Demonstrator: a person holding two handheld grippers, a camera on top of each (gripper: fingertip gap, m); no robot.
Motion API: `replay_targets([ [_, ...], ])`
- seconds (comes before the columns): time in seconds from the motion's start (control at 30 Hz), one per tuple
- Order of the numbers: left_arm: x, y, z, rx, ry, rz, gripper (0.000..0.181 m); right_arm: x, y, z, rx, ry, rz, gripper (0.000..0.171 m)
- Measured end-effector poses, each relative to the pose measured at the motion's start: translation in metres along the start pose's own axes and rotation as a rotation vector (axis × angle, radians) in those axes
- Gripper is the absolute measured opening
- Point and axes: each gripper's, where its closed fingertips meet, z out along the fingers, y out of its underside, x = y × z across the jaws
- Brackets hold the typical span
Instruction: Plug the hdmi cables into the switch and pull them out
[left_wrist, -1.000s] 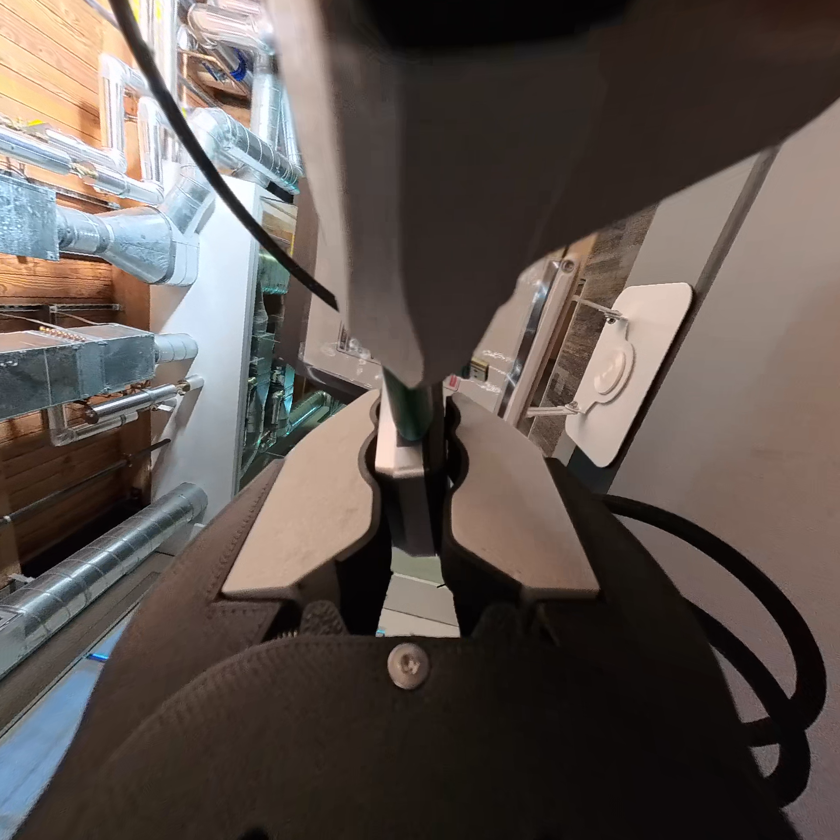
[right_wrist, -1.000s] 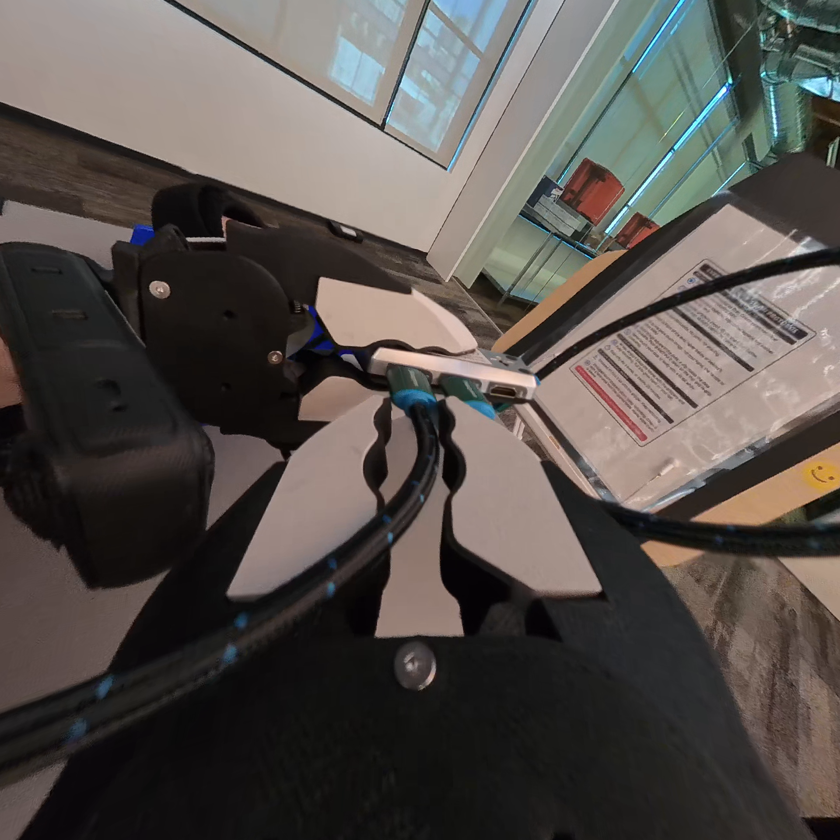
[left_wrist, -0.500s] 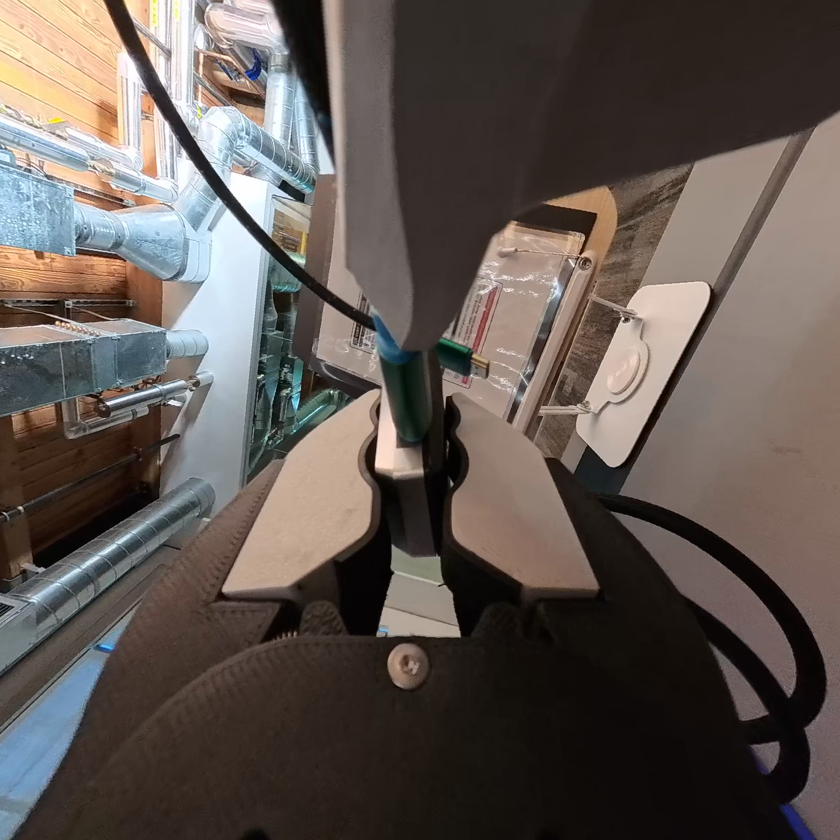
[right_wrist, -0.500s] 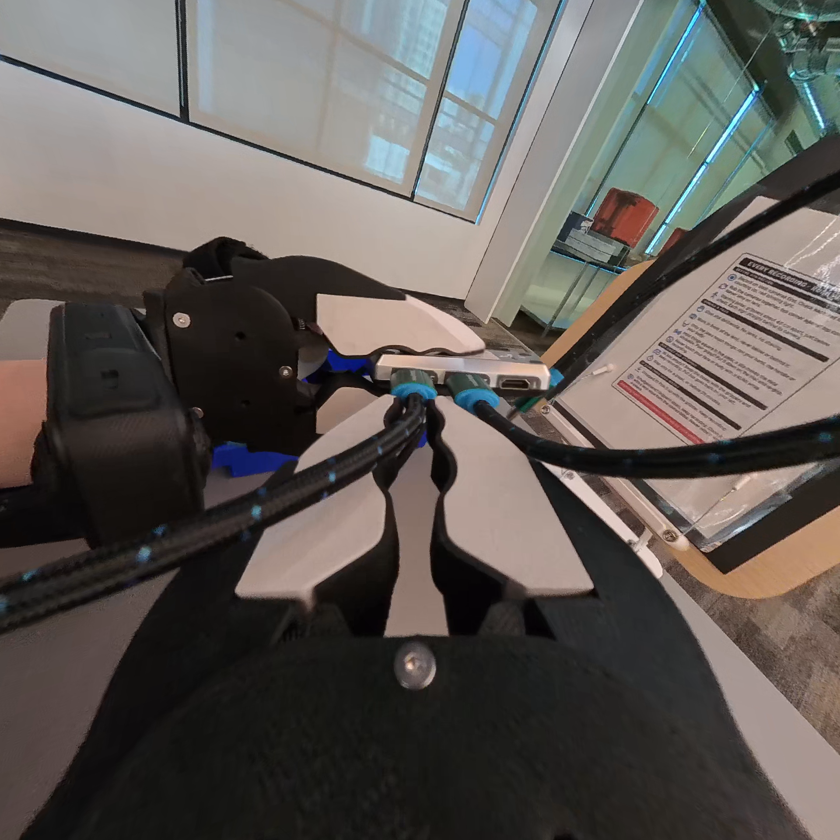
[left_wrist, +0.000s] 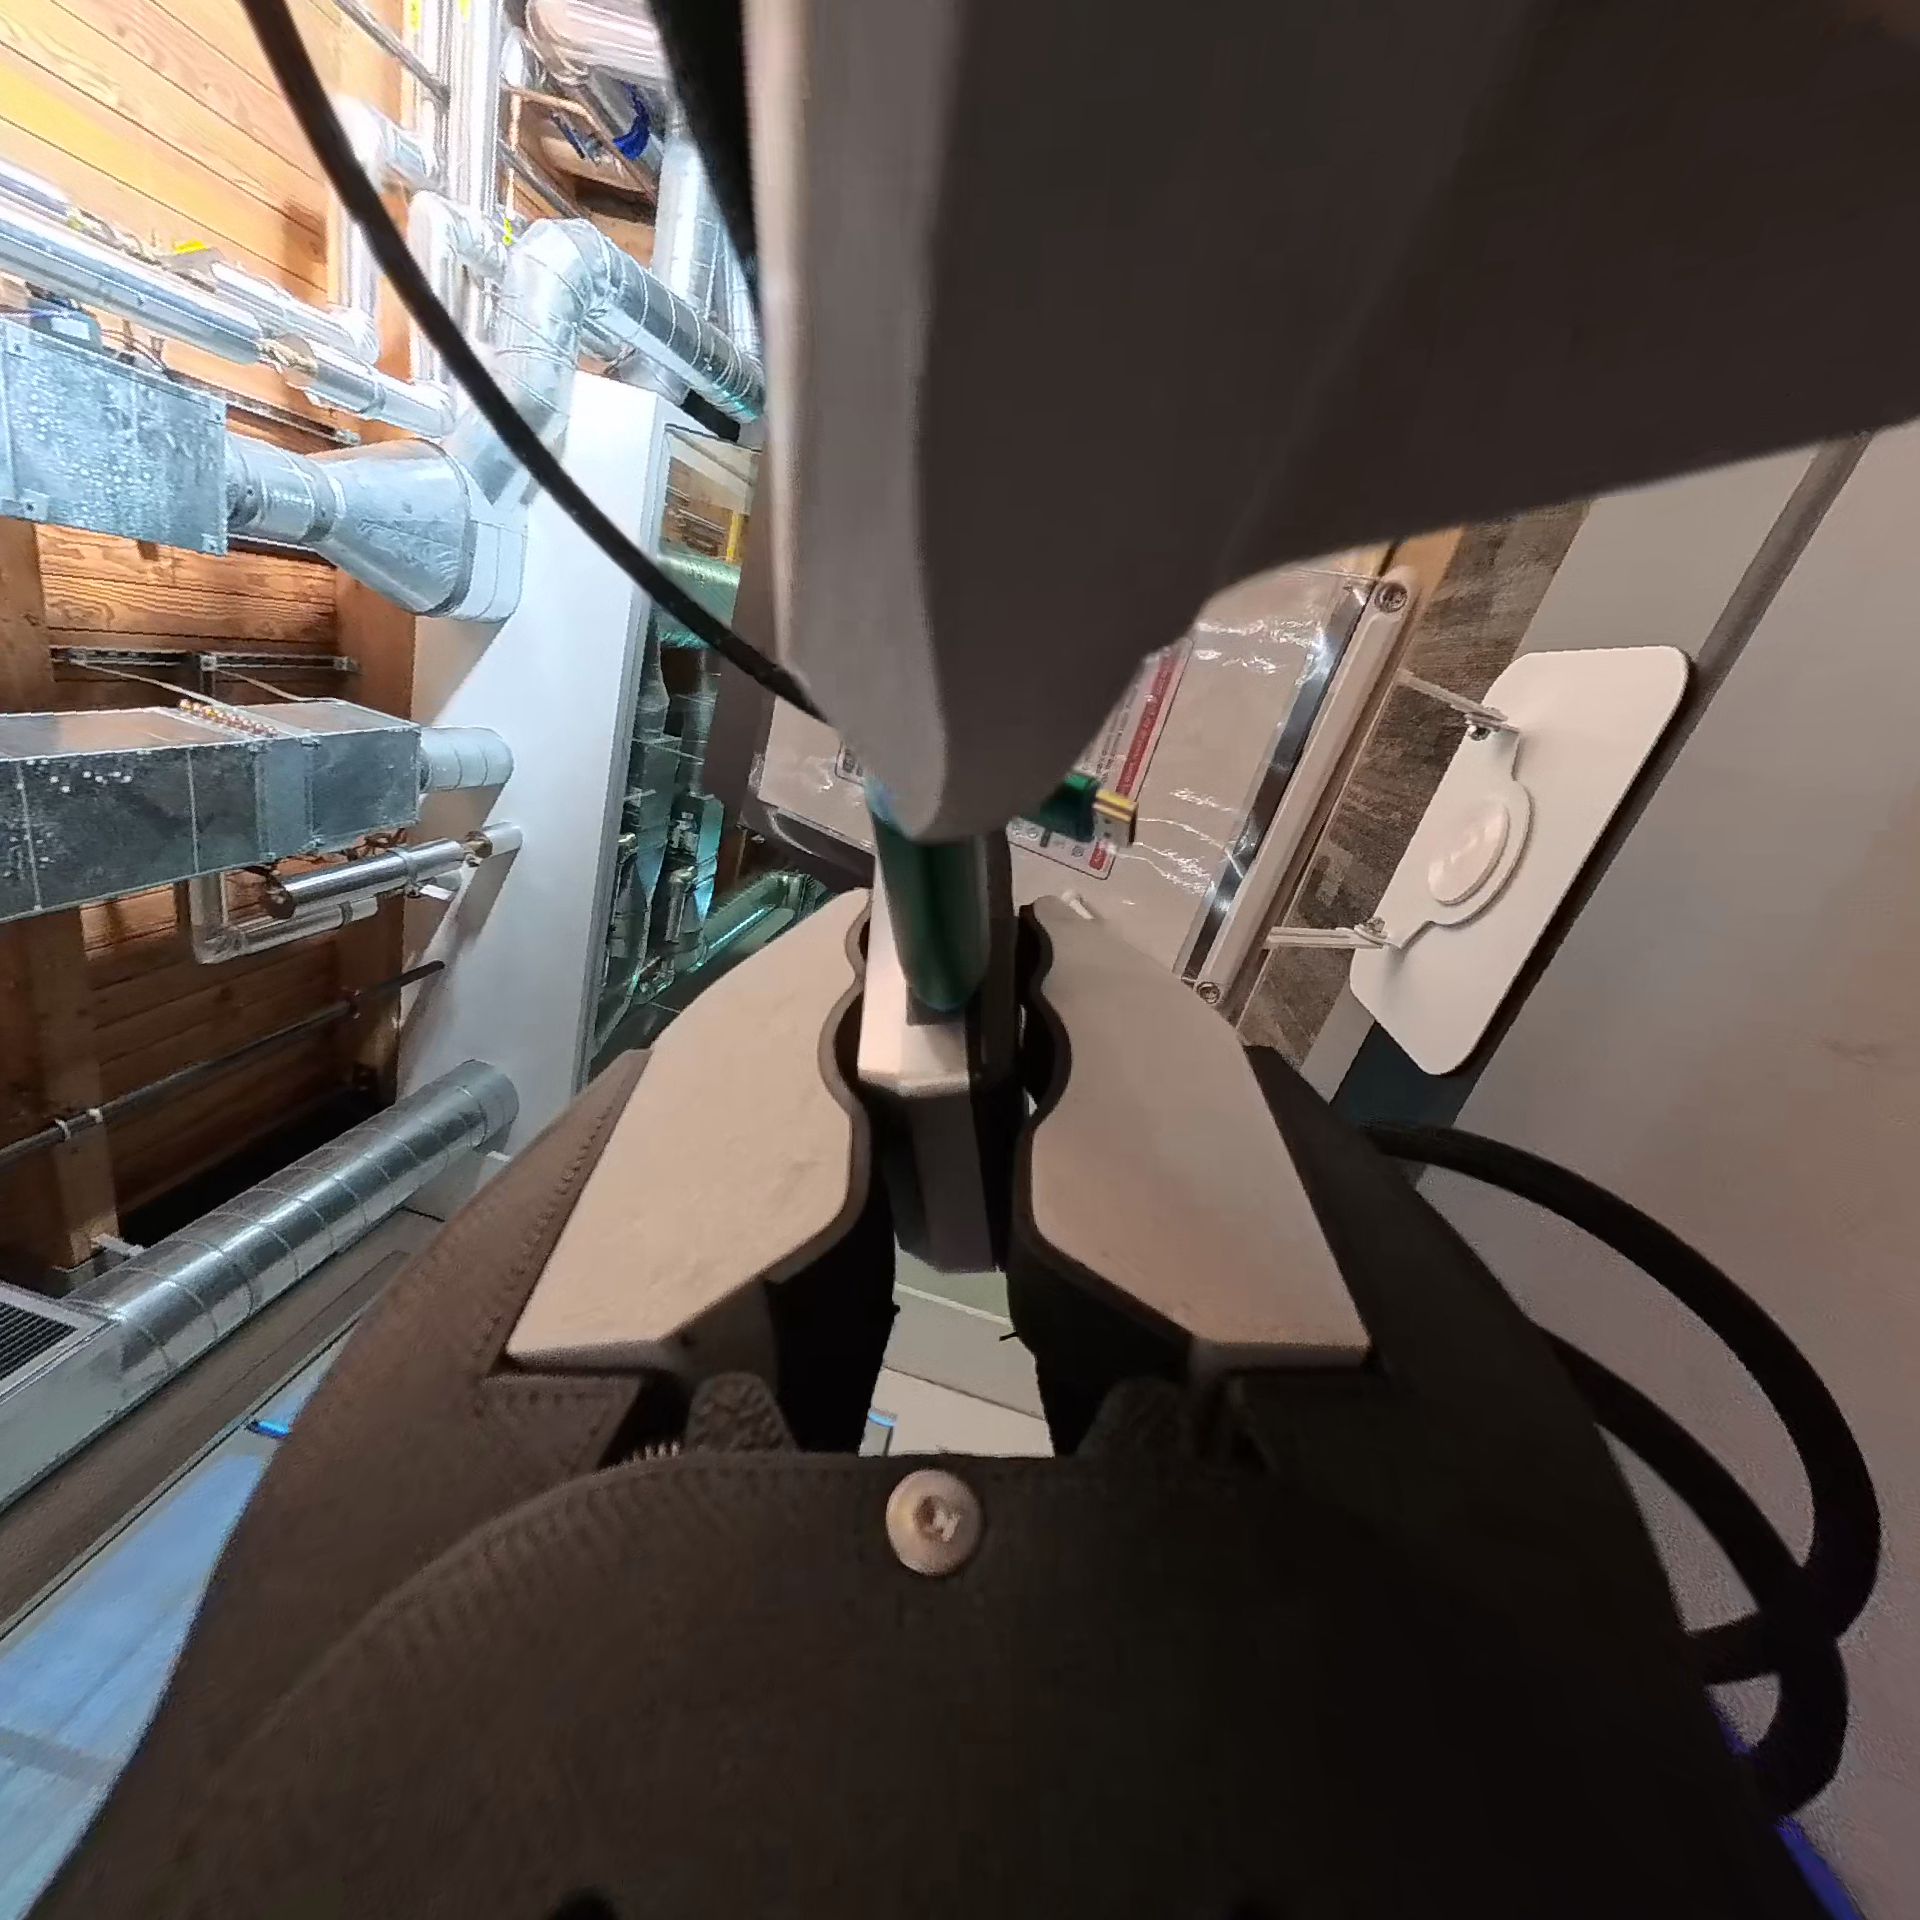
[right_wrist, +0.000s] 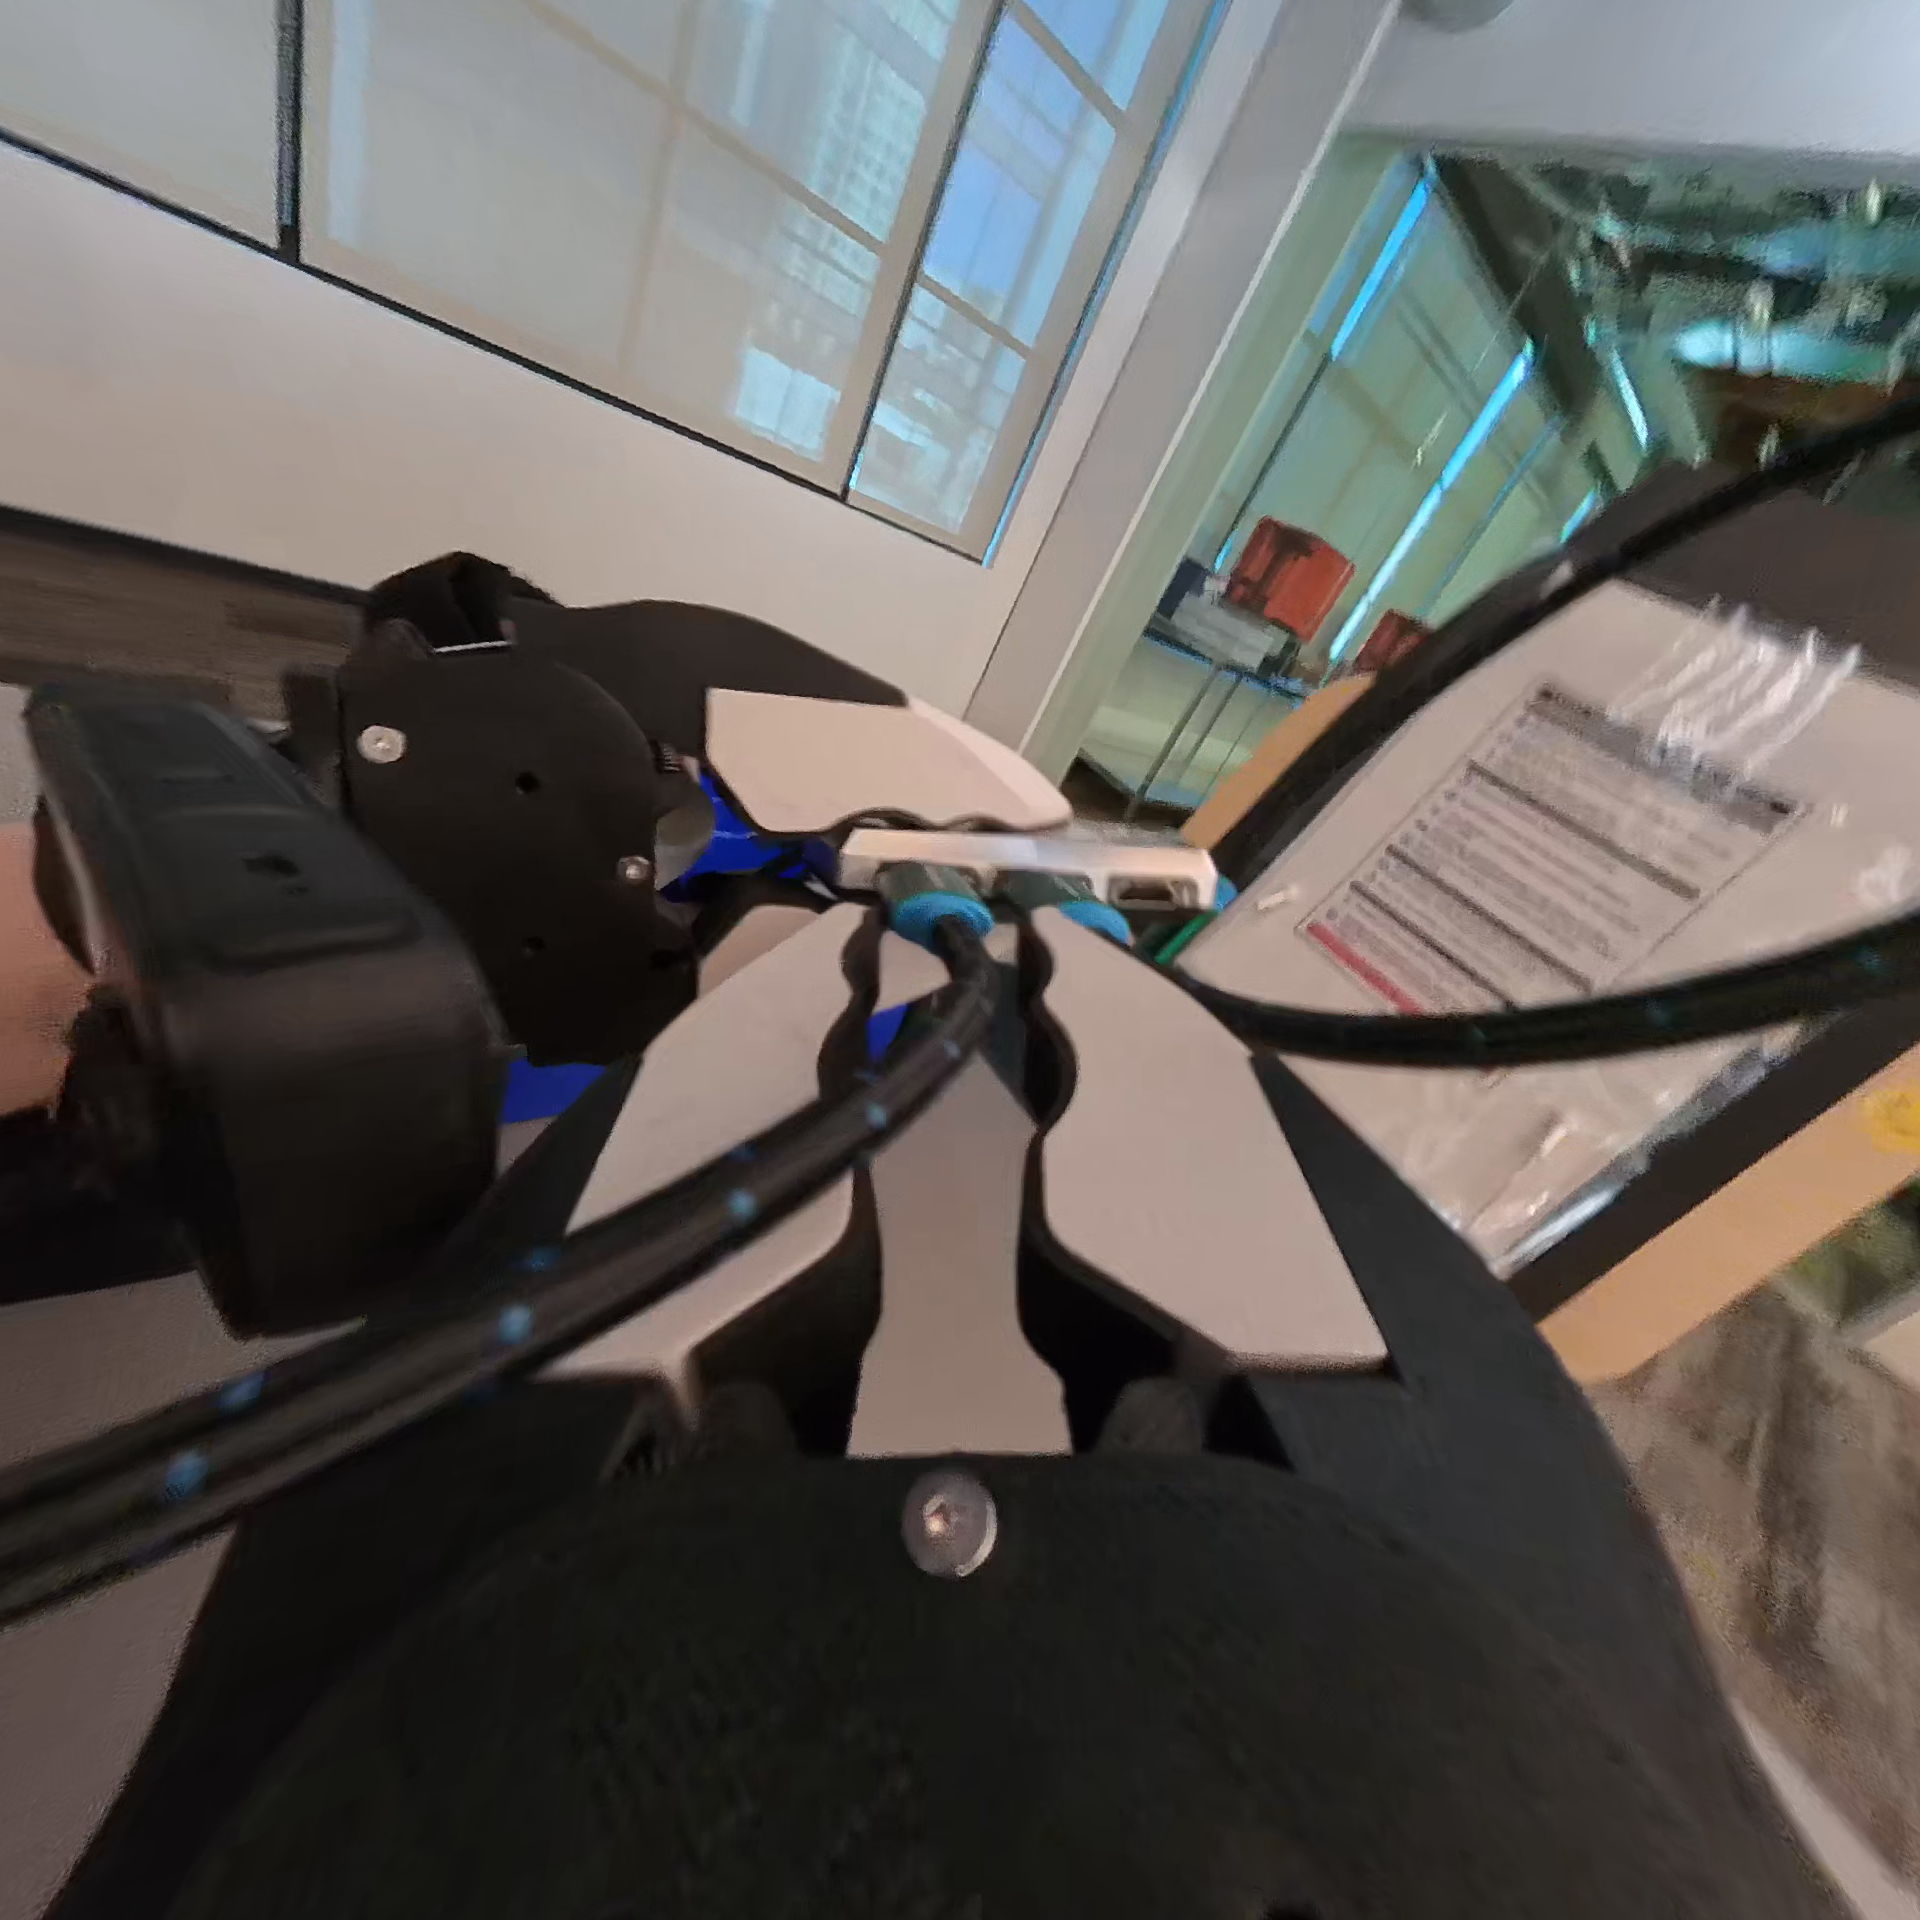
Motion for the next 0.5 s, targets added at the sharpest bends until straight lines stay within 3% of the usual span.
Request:
replay_targets([
  [0.23, 0.016, -0.015, -0.005, 0.098, 0.112, 0.012, 0.023, -0.018, 0.003, -0.008, 0.035, -0.066, -0.520, 0.033],
  [0.33, 0.022, -0.020, -0.007, 0.118, 0.143, 0.019, 0.023, -0.019, 0.008, -0.015, 0.022, -0.104, -0.587, 0.030],
  [0.4, 0.027, -0.022, -0.008, 0.123, 0.172, 0.021, 0.022, -0.012, 0.012, -0.017, -0.020, -0.063, -0.685, 0.016],
  [0.5, 0.031, -0.021, -0.007, 0.101, 0.185, 0.030, 0.023, -0.011, 0.015, -0.016, -0.032, -0.024, -0.757, 0.017],
])
